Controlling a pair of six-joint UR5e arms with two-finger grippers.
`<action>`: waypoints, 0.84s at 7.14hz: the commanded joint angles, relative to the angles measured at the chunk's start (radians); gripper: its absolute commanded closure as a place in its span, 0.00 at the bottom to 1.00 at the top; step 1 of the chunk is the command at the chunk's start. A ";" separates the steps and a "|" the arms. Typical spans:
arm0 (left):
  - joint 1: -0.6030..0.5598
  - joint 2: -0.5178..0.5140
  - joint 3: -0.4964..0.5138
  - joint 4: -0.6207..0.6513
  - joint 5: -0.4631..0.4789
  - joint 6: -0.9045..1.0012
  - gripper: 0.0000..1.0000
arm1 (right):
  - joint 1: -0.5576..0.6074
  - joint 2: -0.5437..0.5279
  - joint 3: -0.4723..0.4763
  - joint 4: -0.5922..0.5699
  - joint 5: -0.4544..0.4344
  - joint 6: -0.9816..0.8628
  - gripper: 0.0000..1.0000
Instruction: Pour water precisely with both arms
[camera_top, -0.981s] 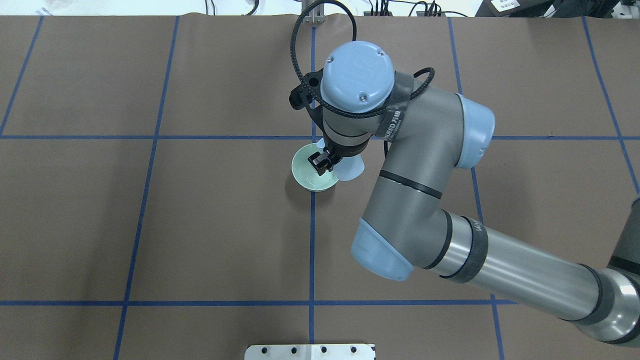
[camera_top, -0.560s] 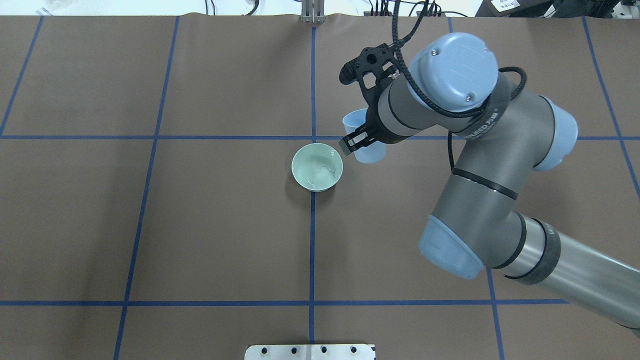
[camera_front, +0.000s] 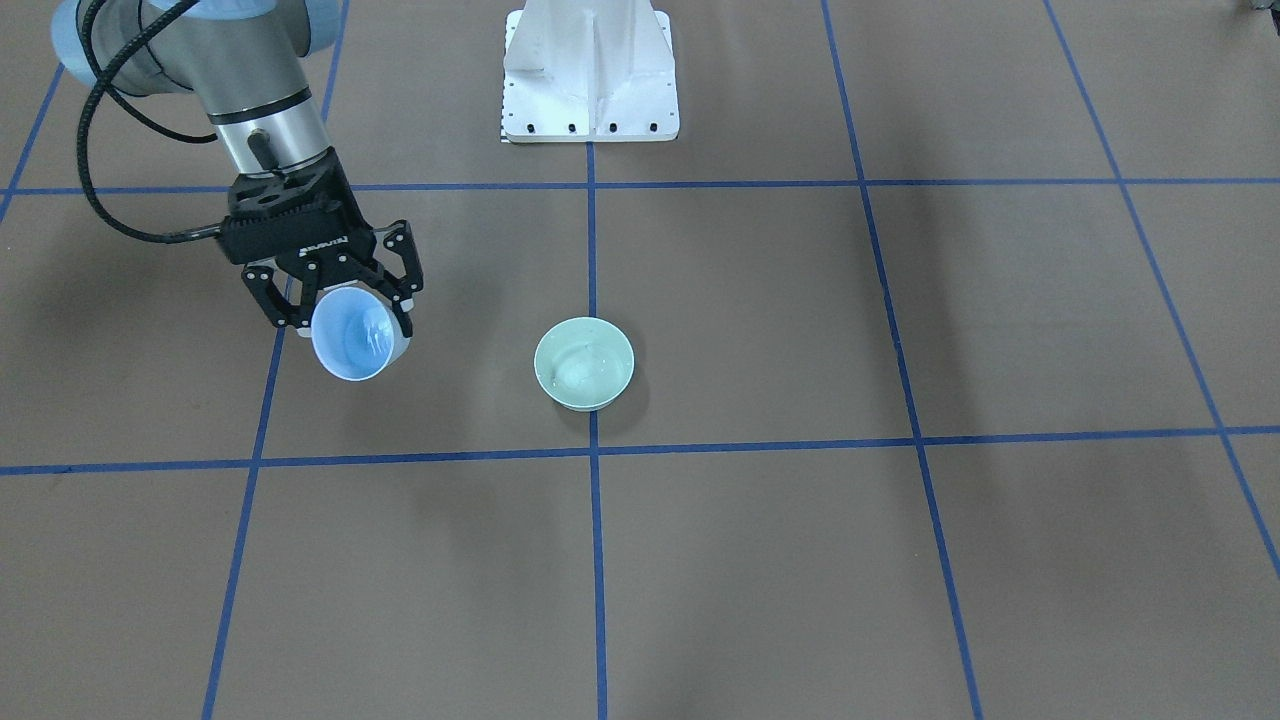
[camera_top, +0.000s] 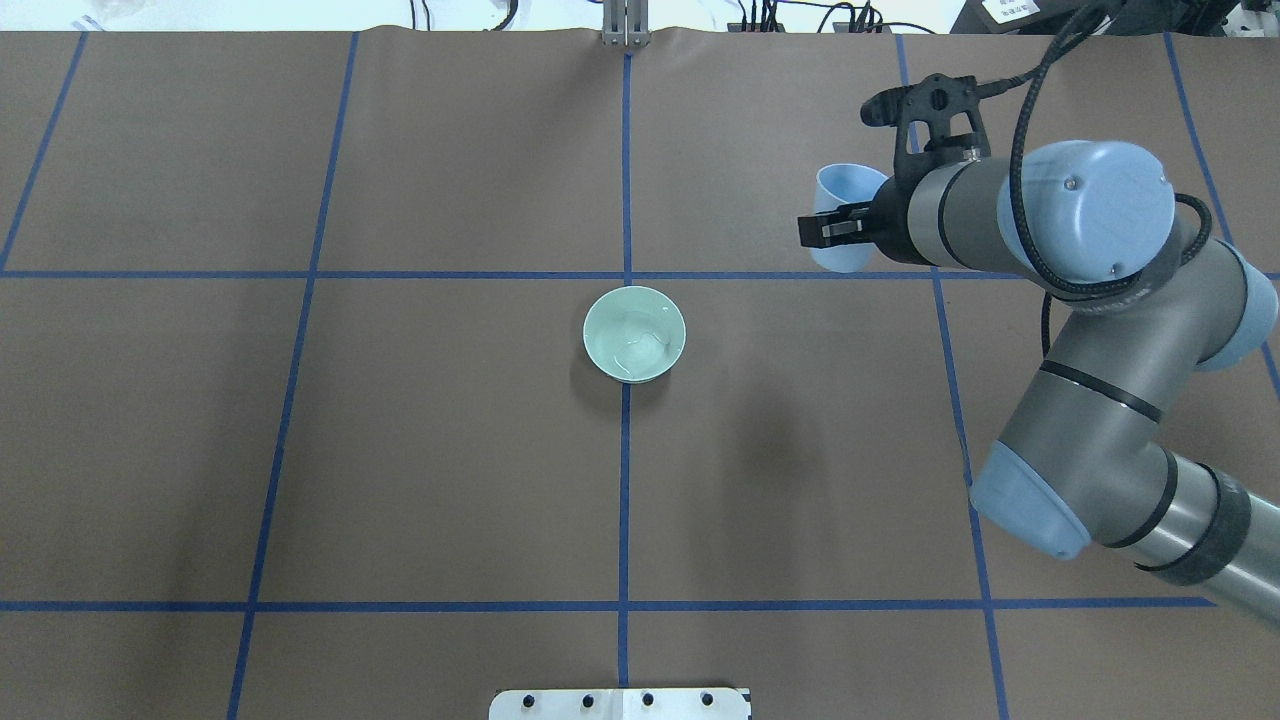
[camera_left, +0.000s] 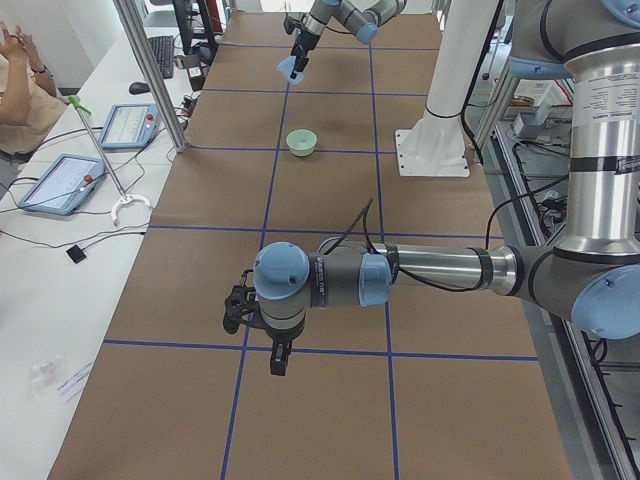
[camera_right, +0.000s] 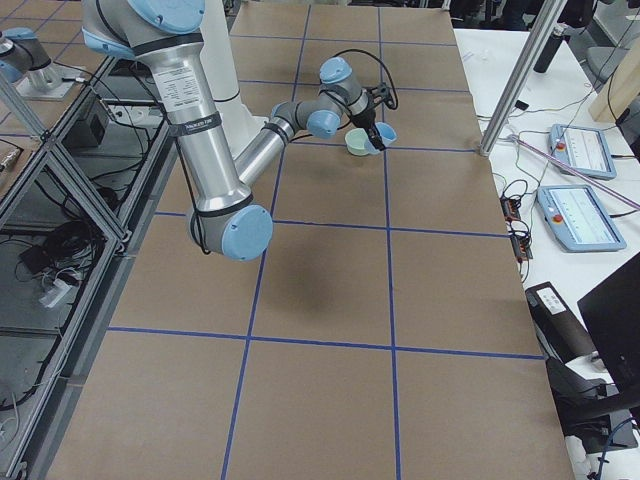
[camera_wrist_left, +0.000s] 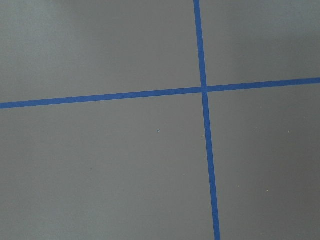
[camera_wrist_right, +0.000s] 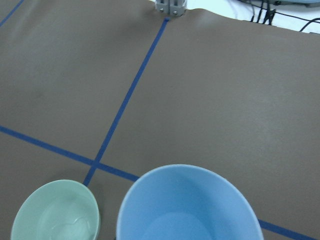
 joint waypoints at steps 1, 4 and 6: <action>0.002 0.000 -0.004 0.000 -0.002 -0.001 0.00 | -0.012 -0.119 0.006 0.041 -0.218 0.162 1.00; 0.005 -0.003 -0.004 -0.003 -0.004 -0.001 0.00 | -0.041 -0.417 -0.008 0.331 -0.412 0.248 1.00; 0.005 -0.003 -0.005 -0.005 -0.004 -0.001 0.00 | -0.068 -0.504 -0.067 0.377 -0.535 0.250 1.00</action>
